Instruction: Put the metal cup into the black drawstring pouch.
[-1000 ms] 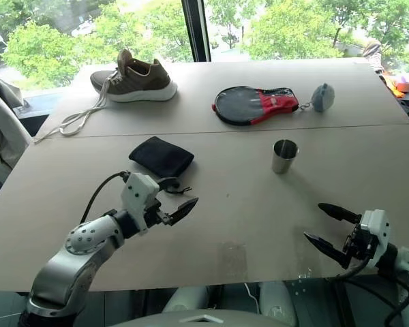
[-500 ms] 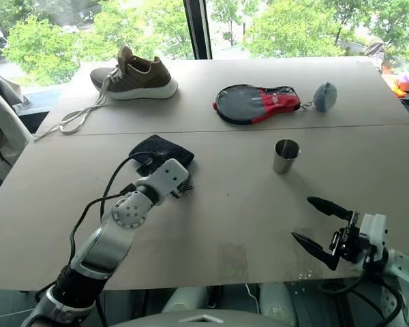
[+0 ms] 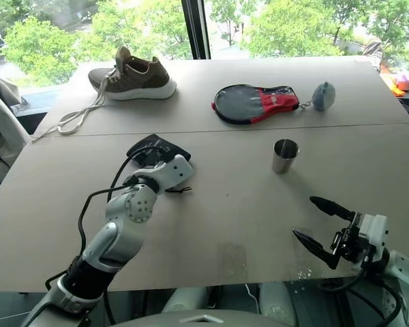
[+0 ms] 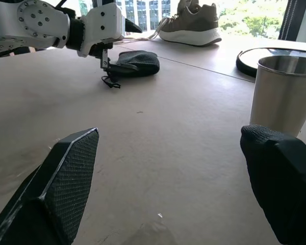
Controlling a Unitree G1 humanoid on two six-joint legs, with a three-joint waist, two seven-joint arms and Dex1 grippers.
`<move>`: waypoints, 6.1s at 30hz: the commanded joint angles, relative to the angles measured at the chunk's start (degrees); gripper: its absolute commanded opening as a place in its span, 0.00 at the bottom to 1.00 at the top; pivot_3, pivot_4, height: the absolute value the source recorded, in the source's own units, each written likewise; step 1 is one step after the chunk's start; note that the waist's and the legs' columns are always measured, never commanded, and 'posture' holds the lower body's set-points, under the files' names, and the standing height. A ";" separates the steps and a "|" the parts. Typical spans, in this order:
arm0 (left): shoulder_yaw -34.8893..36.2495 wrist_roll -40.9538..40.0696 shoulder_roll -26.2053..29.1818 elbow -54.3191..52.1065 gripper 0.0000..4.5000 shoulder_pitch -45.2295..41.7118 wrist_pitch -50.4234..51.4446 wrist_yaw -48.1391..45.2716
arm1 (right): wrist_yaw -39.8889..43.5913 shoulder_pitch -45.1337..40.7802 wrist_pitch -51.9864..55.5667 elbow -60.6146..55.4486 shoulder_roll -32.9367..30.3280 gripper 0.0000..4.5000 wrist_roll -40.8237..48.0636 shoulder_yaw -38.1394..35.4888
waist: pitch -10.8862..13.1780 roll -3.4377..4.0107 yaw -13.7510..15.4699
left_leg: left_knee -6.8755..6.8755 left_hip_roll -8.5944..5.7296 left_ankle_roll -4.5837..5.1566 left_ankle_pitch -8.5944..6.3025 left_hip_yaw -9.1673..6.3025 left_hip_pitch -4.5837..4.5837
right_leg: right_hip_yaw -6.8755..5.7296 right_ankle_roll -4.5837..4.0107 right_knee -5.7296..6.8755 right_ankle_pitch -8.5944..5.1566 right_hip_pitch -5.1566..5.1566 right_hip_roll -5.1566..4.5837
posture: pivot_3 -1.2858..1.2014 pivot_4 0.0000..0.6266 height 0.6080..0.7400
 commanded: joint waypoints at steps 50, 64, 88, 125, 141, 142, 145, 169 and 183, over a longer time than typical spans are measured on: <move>32.63 -40.76 -23.27 0.84 0.02 -17.73 25.59 -6.27 | -26.96 -18.46 11.67 -7.94 -5.39 1.00 -9.51 -1.45 | 0.00 -0.12 -0.19 | 0.65 -0.01 -0.09 0.08 0.09 -0.45 | -0.16 0.14 0.56 0.09 -0.38 0.10 | 0.52 0.24 1.00; 33.08 -51.63 -19.99 4.95 0.02 -22.90 31.21 -6.49 | -17.40 -44.01 45.71 -15.16 -30.45 1.00 -19.53 20.08 | 0.17 -0.53 -0.13 | 1.14 -0.04 -0.09 0.08 0.09 -0.72 | -0.18 0.14 0.77 0.09 -0.48 0.08 | 0.52 0.24 1.00; 42.41 -67.74 -24.36 2.24 0.00 -20.32 36.19 -3.00 | -13.89 -50.83 46.73 -1.28 -23.50 0.08 -28.09 29.34 | 0.28 -0.73 0.02 | 1.28 -0.04 -0.10 0.08 -0.01 -0.86 | -0.19 0.15 0.69 0.09 -0.57 0.06 | 0.52 0.24 1.00; 43.27 -92.97 -25.96 10.29 0.00 -24.96 44.07 -3.84 | -35.56 -54.27 62.93 -13.29 0.12 0.01 -8.85 20.22 | 0.30 -0.78 -1.38 | 1.27 -0.11 -0.11 0.09 -0.01 -0.82 | -0.19 0.14 0.94 0.09 -0.66 0.05 | 0.52 0.24 1.00; 38.70 -93.52 -24.88 14.32 0.00 -26.56 38.10 -4.76 | -27.29 -47.06 32.52 -12.24 -5.25 0.01 -26.05 34.80 | 0.30 -0.79 -1.54 | 1.31 -0.11 -0.12 0.09 0.01 -0.73 | -0.20 0.15 0.94 0.09 -0.65 0.08 | 0.52 0.24 1.00; 38.47 -94.00 -24.98 14.20 0.00 -26.48 38.20 -4.91 | -28.23 -47.15 31.30 -10.67 -4.33 0.01 -26.85 34.35 | 0.30 -0.79 -1.54 | 1.31 -0.10 -0.12 0.09 -0.01 -0.71 | -0.19 0.15 0.94 0.09 -0.64 0.09 | 0.52 0.24 1.00; 37.71 -95.63 -25.03 13.10 0.00 -25.42 38.71 -5.65 | -32.83 -46.93 35.68 -8.74 2.46 0.01 -21.96 29.40 | 0.30 -0.79 -1.52 | 1.30 -0.10 -0.12 0.09 -0.01 -0.70 | -0.18 0.15 0.94 0.09 -0.64 0.09 | 0.52 0.24 1.00; 31.94 -102.56 -18.93 14.85 0.00 -27.23 37.13 -11.01 | -33.61 -44.17 21.21 -5.64 7.62 0.01 -20.67 29.35 | 0.33 -0.70 -2.16 | 1.11 -0.10 -0.16 0.11 -0.03 -0.68 | -0.09 0.14 0.97 0.09 -0.81 0.21 | 0.52 0.24 1.00; 29.63 -99.11 -17.62 17.47 0.00 -28.33 29.90 -15.25 | -37.33 -50.26 -17.55 14.97 -2.07 0.01 -49.07 36.75 | 0.34 -0.73 -1.79 | 1.15 -0.09 -0.25 0.17 -0.06 -0.69 | -0.04 0.15 0.92 0.09 -0.82 0.23 | 0.52 0.24 1.00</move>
